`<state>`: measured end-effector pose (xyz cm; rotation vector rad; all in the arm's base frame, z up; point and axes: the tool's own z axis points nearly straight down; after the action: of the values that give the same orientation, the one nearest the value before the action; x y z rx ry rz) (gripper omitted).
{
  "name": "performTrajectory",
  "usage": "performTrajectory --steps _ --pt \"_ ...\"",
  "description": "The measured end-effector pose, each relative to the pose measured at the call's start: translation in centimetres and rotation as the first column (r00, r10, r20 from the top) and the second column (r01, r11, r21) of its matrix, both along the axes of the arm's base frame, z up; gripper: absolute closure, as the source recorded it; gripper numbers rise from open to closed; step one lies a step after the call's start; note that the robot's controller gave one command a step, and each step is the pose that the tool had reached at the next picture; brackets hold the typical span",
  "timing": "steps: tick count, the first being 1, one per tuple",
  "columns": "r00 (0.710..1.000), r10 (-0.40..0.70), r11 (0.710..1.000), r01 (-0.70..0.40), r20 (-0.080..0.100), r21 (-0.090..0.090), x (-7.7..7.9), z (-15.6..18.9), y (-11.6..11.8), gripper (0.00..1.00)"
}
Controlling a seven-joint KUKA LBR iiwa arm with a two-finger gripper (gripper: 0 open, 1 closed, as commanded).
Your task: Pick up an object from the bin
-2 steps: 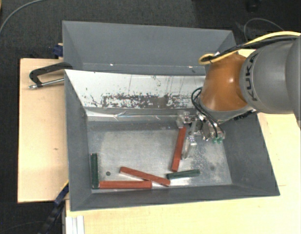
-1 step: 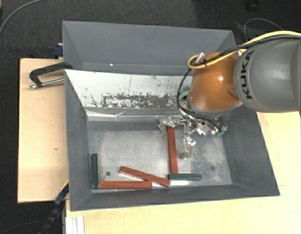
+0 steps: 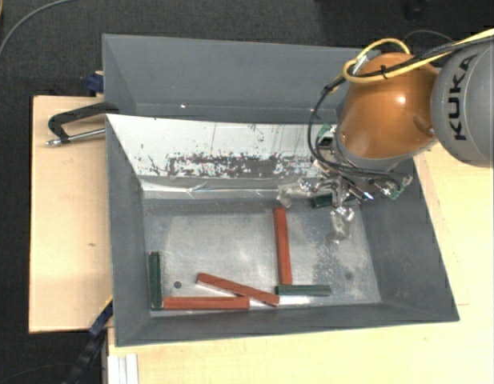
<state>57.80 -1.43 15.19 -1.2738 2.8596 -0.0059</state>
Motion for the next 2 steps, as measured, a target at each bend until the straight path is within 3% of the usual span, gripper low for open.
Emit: performTrajectory --steps 1,2 --pt "1.000 0.000 1.000 0.000 -0.005 0.001 -0.11 -0.20 0.06 1.00" --pt "1.000 0.000 1.000 0.000 -0.005 0.002 -0.11 -0.20 0.07 0.00"
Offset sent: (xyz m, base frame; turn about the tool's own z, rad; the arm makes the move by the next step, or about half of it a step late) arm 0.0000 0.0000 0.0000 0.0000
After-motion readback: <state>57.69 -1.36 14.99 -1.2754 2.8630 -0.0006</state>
